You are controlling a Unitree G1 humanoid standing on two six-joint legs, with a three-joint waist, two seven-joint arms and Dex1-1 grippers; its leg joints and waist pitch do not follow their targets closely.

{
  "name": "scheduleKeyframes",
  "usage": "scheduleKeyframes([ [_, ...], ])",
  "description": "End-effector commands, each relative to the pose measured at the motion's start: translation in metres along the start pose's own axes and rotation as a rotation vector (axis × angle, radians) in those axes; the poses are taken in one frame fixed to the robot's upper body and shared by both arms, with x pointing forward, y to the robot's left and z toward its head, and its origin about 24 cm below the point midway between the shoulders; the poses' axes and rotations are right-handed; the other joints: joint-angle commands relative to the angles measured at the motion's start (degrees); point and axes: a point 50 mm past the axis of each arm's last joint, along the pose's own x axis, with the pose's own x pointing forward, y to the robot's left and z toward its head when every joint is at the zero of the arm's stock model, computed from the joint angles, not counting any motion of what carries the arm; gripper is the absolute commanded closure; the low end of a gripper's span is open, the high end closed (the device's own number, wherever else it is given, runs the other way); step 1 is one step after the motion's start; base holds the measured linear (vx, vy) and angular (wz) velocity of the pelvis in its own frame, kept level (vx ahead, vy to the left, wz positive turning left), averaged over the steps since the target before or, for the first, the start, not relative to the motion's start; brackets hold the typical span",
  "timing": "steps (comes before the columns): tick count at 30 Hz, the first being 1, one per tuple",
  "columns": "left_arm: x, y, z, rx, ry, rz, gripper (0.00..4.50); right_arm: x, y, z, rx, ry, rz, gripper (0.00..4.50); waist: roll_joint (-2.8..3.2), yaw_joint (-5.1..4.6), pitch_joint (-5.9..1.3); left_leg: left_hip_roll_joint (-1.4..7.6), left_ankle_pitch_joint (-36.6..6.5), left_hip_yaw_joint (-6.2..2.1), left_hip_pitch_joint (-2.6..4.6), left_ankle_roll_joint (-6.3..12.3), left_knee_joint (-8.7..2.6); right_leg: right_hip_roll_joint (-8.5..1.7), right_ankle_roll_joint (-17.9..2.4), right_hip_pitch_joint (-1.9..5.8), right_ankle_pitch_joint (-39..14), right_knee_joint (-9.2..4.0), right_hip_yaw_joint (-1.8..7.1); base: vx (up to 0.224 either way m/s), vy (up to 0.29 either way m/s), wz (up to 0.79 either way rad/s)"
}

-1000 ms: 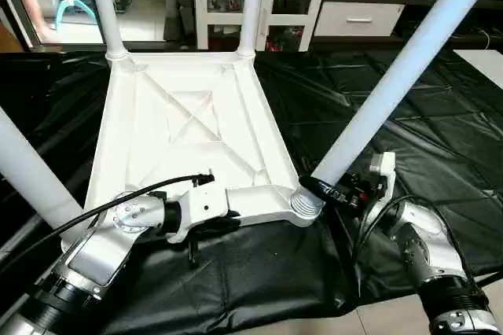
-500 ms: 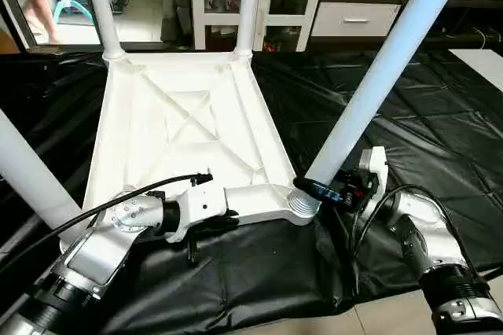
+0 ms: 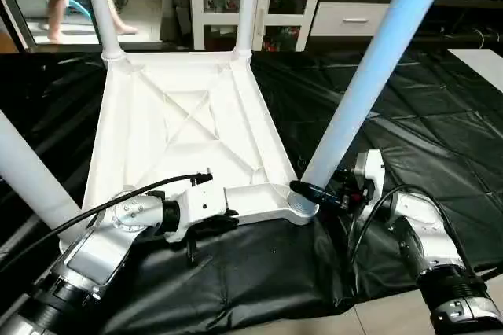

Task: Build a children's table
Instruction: Insert table leg to table base

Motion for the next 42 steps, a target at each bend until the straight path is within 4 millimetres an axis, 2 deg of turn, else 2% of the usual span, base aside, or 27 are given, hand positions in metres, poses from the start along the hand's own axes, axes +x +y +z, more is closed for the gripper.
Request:
scheduleKeyframes([
  [1, 0.005, -0.008, -0.011, -0.016, 0.064, -0.052, 4.50, -0.024, 0.031, -0.063, 0.194, 0.308, 0.031, 2.63, 0.82, -0.65, 0.86, 2.82, -30.51, -2.34, 0.91, -2.13, -4.89, -4.03, -5.02, -2.90, -30.69, -7.61, 3.01, 0.000, 0.000, 0.00],
  [10, 0.005, -0.007, -0.012, -0.016, 0.065, -0.051, 4.50, -0.025, 0.030, -0.064, 0.219, 0.287, -0.008, 2.63, 0.86, -0.69, 0.89, 2.87, -30.88, -2.43, 0.83, -2.21, -5.05, -4.06, -4.81, -2.93, -30.78, -7.65, 3.03, 0.000, 0.000, 0.00],
  [16, 0.005, -0.007, -0.011, -0.016, 0.065, -0.050, 4.50, -0.024, 0.023, -0.061, 0.299, 0.178, -0.137, 2.63, 0.86, -0.75, 0.85, 2.86, -31.19, -2.50, 0.75, -2.35, -5.11, -4.12, -4.83, -2.92, -30.92, -7.67, 3.07, 0.000, 0.000, 0.00],
  [21, 0.005, -0.007, -0.011, -0.016, 0.063, -0.049, 4.50, -0.024, 0.024, -0.062, 0.339, 0.133, -0.167, 2.63, 0.88, -0.65, 0.82, 2.90, -30.83, -2.37, 0.81, -2.29, -5.10, -4.09, -4.87, -3.02, -30.17, -7.72, 3.13, 0.000, 0.000, 0.00],
  [31, 0.005, -0.007, -0.011, -0.013, 0.063, -0.053, 4.50, -0.025, 0.029, -0.066, 0.349, 0.162, -0.161, 2.63, 0.93, -0.55, 0.77, 2.90, -29.51, -2.18, 0.74, -2.24, -5.09, -4.05, -5.49, -2.86, -28.33, -7.57, 3.13, 0.000, 0.000, 0.00],
  [32, 0.006, -0.007, -0.011, -0.013, 0.063, -0.052, 4.50, -0.025, 0.028, -0.067, 0.341, 0.182, -0.174, 2.63, 1.06, -0.54, 0.52, 2.90, -29.35, -2.19, 0.77, -2.27, -5.04, -4.07, -5.59, -2.72, -28.15, -7.53, 3.12, 0.000, 0.000, 0.00],
  [37, 0.007, -0.007, -0.012, -0.036, 0.073, -0.036, 4.50, -0.026, 0.021, -0.071, 0.317, 0.240, -0.271, 2.63, 1.03, -0.84, 0.47, 2.86, -28.33, -2.22, 0.47, -2.81, -5.15, -4.02, -6.06, -2.46, -26.29, -7.23, 2.97, 0.000, 0.000, 0.00],
  [39, 0.010, -0.005, -0.010, -0.062, 0.068, 0.008, 4.50, -0.027, 0.014, -0.073, 0.321, 0.246, -0.395, 2.63, 0.99, -0.92, 0.32, 2.87, -27.27, -2.17, 0.37, -2.91, -5.20, -3.99, -6.42, -2.24, -24.72, -7.05, 2.97, 0.000, 0.000, 0.00],
  [42, 0.014, -0.001, -0.005, -0.093, 0.051, 0.047, 4.50, -0.024, 0.010, -0.073, 0.317, 0.250, -0.453, 2.63, 1.03, -1.18, 0.09, 2.76, -25.12, -1.86, 0.23, -3.13, -5.02, -3.80, -7.75, -1.94, -20.03, -6.66, 2.88, 0.000, 0.000, 0.00],
])
